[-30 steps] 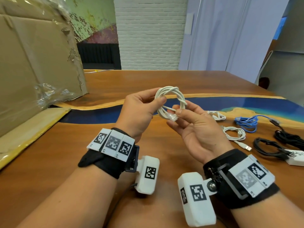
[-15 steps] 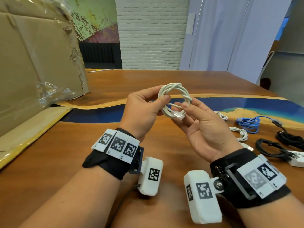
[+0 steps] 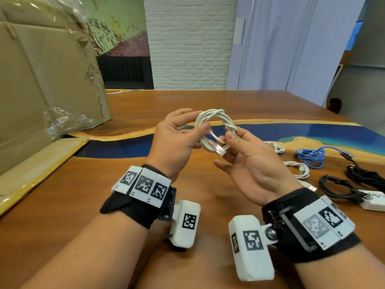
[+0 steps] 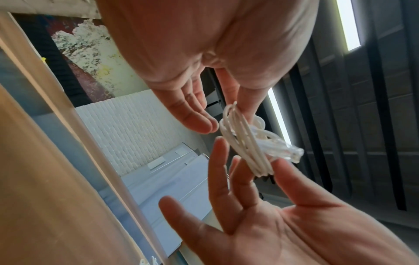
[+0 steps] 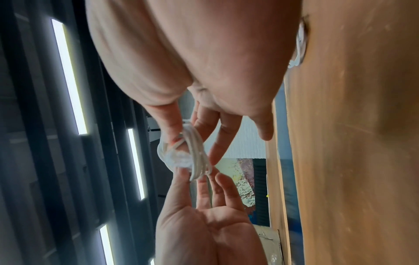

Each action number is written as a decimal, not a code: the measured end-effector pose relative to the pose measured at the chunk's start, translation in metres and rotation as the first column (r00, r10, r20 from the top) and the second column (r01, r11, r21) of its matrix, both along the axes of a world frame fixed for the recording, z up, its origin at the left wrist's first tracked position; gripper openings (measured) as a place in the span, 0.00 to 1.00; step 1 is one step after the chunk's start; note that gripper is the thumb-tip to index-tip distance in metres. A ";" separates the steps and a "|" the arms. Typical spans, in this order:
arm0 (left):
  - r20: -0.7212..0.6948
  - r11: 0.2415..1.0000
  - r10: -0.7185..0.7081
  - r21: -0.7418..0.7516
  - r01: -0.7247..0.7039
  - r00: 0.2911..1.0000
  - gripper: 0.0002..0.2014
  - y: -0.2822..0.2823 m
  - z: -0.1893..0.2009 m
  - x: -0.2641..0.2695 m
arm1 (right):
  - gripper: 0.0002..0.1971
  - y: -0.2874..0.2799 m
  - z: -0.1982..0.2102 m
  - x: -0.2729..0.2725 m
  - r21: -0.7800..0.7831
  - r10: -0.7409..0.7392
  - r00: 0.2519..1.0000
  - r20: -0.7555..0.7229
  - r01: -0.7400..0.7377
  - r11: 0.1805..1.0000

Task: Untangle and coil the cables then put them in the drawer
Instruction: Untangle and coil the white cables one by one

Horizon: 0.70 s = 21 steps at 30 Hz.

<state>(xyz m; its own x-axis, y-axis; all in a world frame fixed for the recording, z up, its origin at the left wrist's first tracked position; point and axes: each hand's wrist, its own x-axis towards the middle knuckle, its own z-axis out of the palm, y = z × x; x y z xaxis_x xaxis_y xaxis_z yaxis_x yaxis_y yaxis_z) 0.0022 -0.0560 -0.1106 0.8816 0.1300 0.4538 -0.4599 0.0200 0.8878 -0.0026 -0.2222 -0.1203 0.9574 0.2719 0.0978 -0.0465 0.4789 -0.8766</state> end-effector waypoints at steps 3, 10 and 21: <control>-0.101 0.995 -0.087 -0.055 0.082 0.991 0.10 0.002 0.000 -0.001 | 0.19 -0.001 0.004 -0.003 -0.011 0.071 0.994 0.077 -0.070 0.997; -0.177 0.979 -0.176 -0.136 0.153 0.968 0.10 -0.001 -0.001 0.000 | 0.24 -0.005 0.004 -0.006 -0.126 0.094 0.964 0.248 -0.064 0.990; -0.155 0.976 -0.189 -0.141 0.168 0.970 0.11 0.000 0.002 -0.003 | 0.23 -0.008 0.001 -0.001 -0.251 -0.040 0.932 0.360 0.138 0.958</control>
<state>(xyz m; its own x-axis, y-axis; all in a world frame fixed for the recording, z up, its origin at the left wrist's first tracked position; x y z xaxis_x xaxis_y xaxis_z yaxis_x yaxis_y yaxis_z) -0.0006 -0.0560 -0.1081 0.9574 0.0105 0.2885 -0.2845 0.2047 0.9366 -0.0039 -0.2302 -0.1194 0.8970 0.2503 0.3643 0.3163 0.2122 -0.9246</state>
